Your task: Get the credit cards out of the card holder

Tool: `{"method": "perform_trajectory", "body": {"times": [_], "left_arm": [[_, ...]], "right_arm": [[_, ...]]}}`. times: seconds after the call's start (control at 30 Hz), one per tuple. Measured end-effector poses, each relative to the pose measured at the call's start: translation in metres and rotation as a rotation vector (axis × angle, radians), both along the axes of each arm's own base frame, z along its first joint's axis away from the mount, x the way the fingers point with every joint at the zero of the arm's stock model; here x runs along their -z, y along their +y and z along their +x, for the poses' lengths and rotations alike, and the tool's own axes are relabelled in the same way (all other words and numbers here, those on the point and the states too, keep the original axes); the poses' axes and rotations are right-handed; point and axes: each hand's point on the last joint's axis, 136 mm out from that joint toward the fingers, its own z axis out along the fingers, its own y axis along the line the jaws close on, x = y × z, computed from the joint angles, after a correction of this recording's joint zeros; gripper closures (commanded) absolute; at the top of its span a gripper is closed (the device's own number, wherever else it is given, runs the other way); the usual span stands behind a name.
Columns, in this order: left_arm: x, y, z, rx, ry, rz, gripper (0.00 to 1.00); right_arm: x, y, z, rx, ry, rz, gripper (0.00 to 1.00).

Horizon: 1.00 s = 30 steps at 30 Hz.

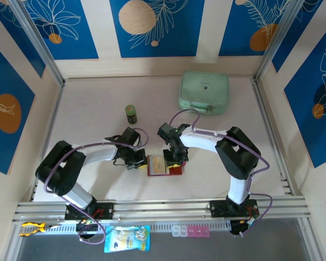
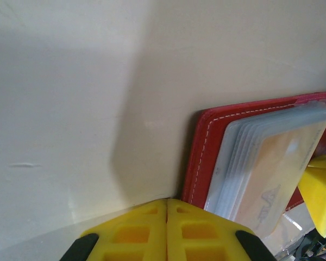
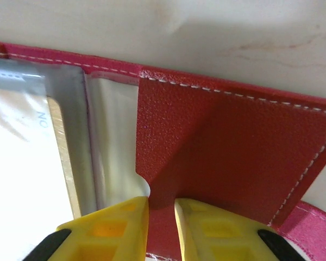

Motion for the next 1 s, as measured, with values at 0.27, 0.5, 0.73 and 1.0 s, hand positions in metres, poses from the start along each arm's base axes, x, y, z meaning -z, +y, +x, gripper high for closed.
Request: {"method": "perform_trajectory", "body": {"times": [0.27,0.5,0.73,1.0], "left_arm": [[-0.001,0.0,0.001,0.005,-0.003,0.005,0.93],[-0.017,-0.002,0.006,0.018,-0.045,-0.01,0.9],[-0.041,-0.022,0.012,0.057,-0.1,-0.076,0.88],[-0.031,-0.037,0.0,0.115,-0.055,-0.102,0.88]], "right_arm": [[-0.002,0.0,0.001,0.001,-0.006,0.005,0.78],[-0.017,0.0,0.003,0.0,-0.053,0.028,0.77],[-0.052,0.016,0.007,0.014,-0.121,0.205,0.75],[-0.055,0.022,0.008,0.111,-0.033,0.37,0.71]]}}
